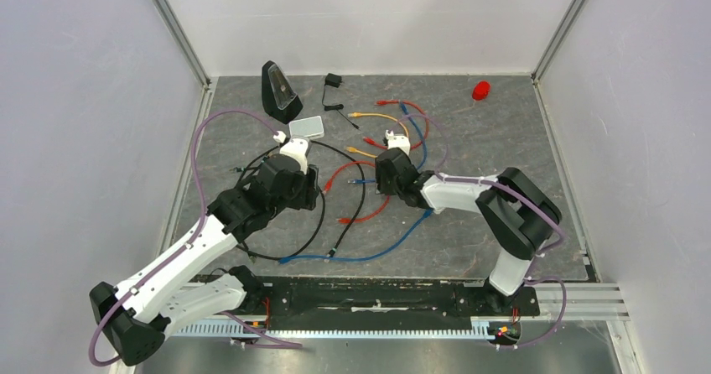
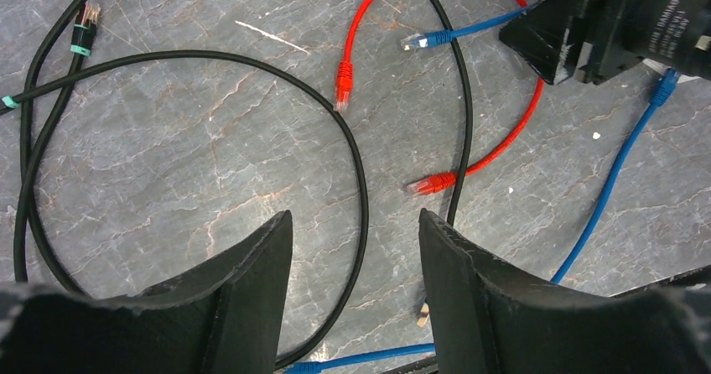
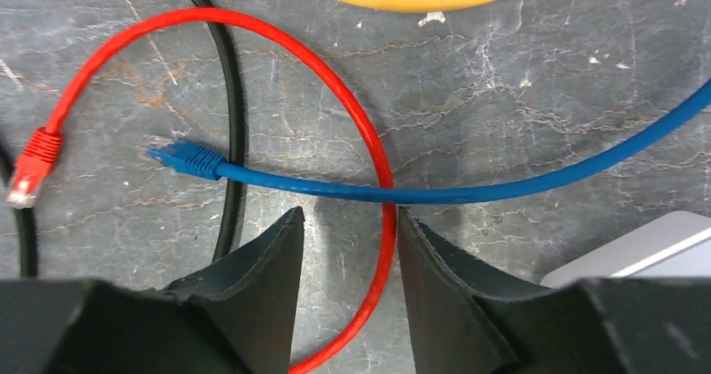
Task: Insert the plug into the switch port
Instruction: Pick up the connector from the center of the board.
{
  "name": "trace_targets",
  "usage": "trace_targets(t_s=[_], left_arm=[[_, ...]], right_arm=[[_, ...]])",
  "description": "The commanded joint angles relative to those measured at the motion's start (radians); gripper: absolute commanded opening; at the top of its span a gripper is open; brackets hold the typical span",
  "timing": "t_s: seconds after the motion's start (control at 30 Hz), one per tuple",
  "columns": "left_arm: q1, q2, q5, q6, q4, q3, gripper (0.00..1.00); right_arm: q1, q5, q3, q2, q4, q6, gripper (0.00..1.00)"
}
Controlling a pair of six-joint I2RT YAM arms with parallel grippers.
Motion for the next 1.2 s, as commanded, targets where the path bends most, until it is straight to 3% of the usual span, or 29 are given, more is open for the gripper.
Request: trace_targets(t_s=[0.0,0.07,0.23,0.27,0.4,0.63,0.9,1.17], left_arm=[[-0.001,-0.027,-0.017,0.054,-0.007,-0.011,0.63],[-0.001,-0.024,-0.023,0.057,-0.009,-0.010,0.63],[-0.001,-0.010,-0.028,0.057,-0.018,-0.007,0.63],[-0.001,-0.012,-0.028,0.057,-0.018,-0.007,0.63],[-0.001,-0.008,-0.033,0.053,-0.018,-0.010,0.63],[-0.001,0.019,0.004,0.057,-0.019,-0.005,0.63],[0.003,0.057,0.089,0.063,0.005,0.029,0.69],[0.035,0.105,0.139,0.100,-0.066,0.142,0.66]], right_arm=[[0.010,0.095,0.082,0.058,-0.107,0.018,0.45],[0.010,0.112,0.080,0.054,-0.113,0.010,0.39],[-0.020,0.074,0.084,0.007,-0.047,-0.137,0.03],[-0.034,0.036,0.078,-0.012,-0.014,-0.166,0.00],[-0.069,-0.100,0.094,-0.110,0.051,-0.333,0.00],[-0.094,-0.203,0.184,-0.211,-0.030,-0.582,0.00],[-0.102,-0.414,0.243,-0.285,-0.073,-0.743,0.00],[-0.105,-0.629,0.312,-0.278,-0.196,-0.920,0.00]])
